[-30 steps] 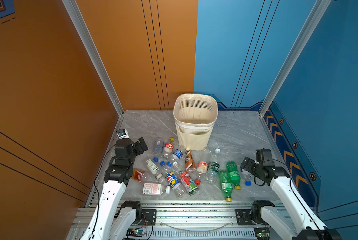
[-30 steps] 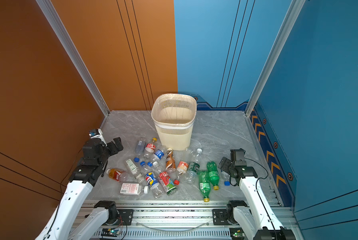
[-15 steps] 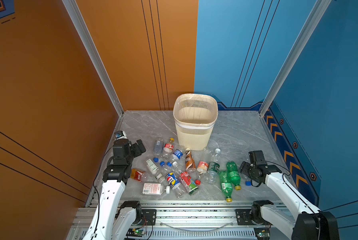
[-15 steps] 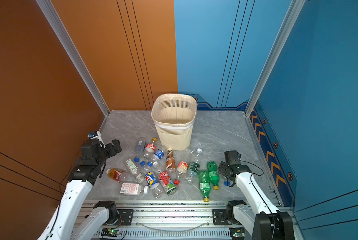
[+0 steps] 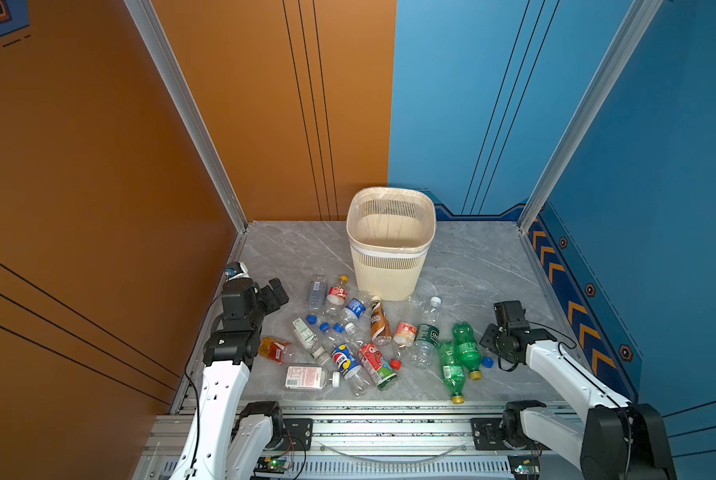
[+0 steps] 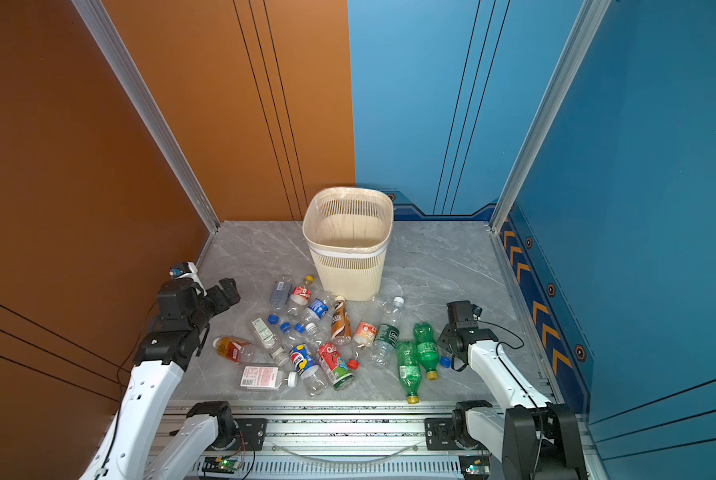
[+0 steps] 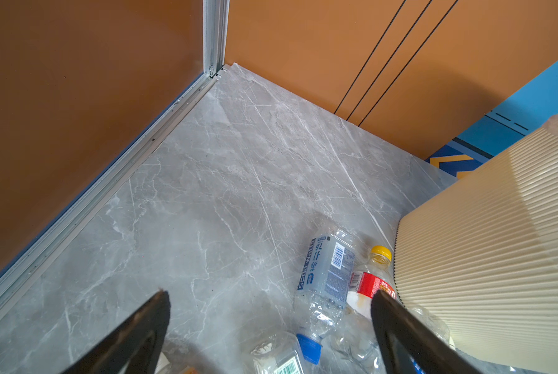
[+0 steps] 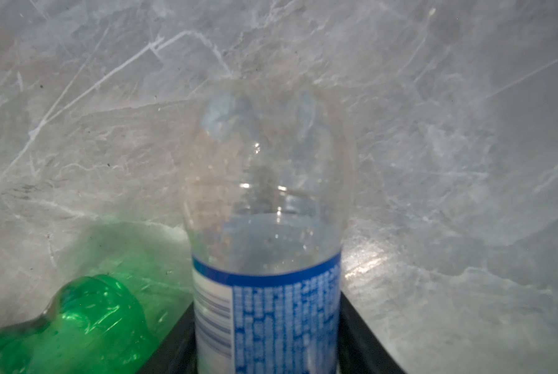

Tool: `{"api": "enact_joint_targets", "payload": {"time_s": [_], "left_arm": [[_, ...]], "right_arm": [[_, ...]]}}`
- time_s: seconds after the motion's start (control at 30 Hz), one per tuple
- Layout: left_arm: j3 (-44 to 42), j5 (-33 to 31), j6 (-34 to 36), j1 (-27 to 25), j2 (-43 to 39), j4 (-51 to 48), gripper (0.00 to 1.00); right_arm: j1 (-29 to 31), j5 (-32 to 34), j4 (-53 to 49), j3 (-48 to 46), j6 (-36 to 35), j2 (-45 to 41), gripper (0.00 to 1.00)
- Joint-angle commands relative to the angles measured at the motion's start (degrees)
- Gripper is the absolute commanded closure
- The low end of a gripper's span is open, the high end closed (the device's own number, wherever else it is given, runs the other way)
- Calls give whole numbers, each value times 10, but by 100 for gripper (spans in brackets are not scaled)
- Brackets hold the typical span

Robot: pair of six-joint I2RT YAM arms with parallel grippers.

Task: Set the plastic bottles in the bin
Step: 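Close the right gripper on the blue-label bottle and lift it, then carry the bottle over the wastebasket with the right gripper and release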

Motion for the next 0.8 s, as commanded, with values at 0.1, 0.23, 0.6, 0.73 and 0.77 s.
{"api": "enact_joint_targets", "payload": {"time_s": [0.1,0.23,0.6,0.73,0.77], "left_arm": [[-16,12,-11,11,-8,5,2],[-15,17,-12,16,-6,4,2],[-16,25,-18,22,-10,3,2],[-19,24,-17,21,-16,3,3],[-19,20,-17,21,-15,-1,2]], "right_arm": [[3,47,-65,82,-25,-73,53],[5,58,-104,163,-40,-103,55],[235,104,-40,573,-110,105,57],[276,72,-20,732,-133,236,56],[279,59,-20,775,-132,269,56]]}}
